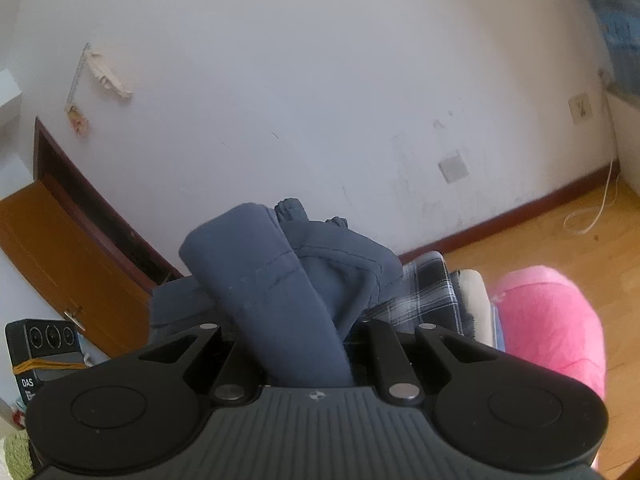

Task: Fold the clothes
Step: 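Lift the folded trousers with both grippers and carry them toward the clothes stack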

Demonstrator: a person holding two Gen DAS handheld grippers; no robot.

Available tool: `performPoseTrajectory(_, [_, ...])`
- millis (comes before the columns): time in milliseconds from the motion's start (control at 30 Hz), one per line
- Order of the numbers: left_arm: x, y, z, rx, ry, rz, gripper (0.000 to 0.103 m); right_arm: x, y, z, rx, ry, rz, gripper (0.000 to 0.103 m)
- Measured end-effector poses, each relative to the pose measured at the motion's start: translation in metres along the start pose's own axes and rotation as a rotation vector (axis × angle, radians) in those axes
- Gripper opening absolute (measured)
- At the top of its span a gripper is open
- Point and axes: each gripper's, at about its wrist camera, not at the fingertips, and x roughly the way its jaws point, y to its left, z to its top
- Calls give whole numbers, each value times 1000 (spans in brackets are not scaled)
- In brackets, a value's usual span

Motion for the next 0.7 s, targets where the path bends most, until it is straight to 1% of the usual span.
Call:
performPoseTrajectory(100, [13, 10, 2, -27, 14, 37, 10, 17, -10, 8, 25, 31, 21, 13])
performPoseTrajectory(200, [26, 20, 4, -53, 28, 73, 10, 35, -19, 14, 23, 63, 34, 13])
performPoseTrajectory(333, [41, 32, 0, -74, 51, 122, 11, 59, -33, 15, 34, 111, 50, 13])
performPoseTrajectory(400, [47, 41, -3, -106, 70, 150, 15, 72, -41, 12, 42, 127, 55, 13])
performPoseTrajectory(433, [50, 46, -3, -132, 79, 174, 20, 78, -44, 11, 45, 133, 58, 15])
performPoseTrajectory(467, [53, 51, -5, -164, 86, 195, 22, 85, -47, 10, 47, 141, 55, 17])
performPoseTrajectory(500, [55, 56, -8, -196, 91, 214, 24, 92, -50, 9, 50, 148, 41, 25])
performPoseTrajectory(533, [54, 61, -10, -229, 86, 218, 31, 98, -53, 9, 53, 159, 23, 35])
performPoseTrajectory(567, [53, 65, -13, -262, 82, 222, 40, 104, -56, 8, 55, 169, 1, 39])
performPoseTrajectory(633, [51, 74, -18, -329, 72, 230, 47, 110, -61, 9, 67, 177, -22, 50])
performPoseTrajectory(667, [49, 78, -20, -362, 67, 233, 53, 112, -63, 10, 77, 180, -23, 52])
performPoseTrajectory(700, [48, 81, -21, -386, 60, 229, 56, 113, -66, 11, 89, 185, -21, 57])
